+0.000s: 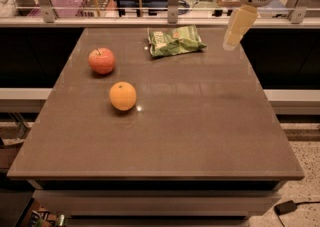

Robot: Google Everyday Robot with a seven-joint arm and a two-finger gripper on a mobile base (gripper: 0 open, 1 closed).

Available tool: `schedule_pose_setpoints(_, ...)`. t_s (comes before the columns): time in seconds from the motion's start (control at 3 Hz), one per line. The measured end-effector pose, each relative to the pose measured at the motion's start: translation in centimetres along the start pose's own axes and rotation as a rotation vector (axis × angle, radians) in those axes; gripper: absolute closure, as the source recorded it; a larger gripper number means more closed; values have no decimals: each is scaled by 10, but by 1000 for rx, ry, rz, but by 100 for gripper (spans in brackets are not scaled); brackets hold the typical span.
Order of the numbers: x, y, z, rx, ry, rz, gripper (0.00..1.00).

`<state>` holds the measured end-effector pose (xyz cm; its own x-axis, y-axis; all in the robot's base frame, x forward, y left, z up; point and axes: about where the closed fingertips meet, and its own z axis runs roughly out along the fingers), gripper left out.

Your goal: Pick green jalapeno chip bag

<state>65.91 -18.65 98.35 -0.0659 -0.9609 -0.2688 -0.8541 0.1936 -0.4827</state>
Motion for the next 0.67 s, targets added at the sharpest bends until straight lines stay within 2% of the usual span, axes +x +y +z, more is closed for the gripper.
schedule_pose_setpoints(0.33, -21, -32, 61, -1, -32, -17, 0)
schedule_pose_setpoints(0.67, -21, -32, 61, -1, -32, -17, 0)
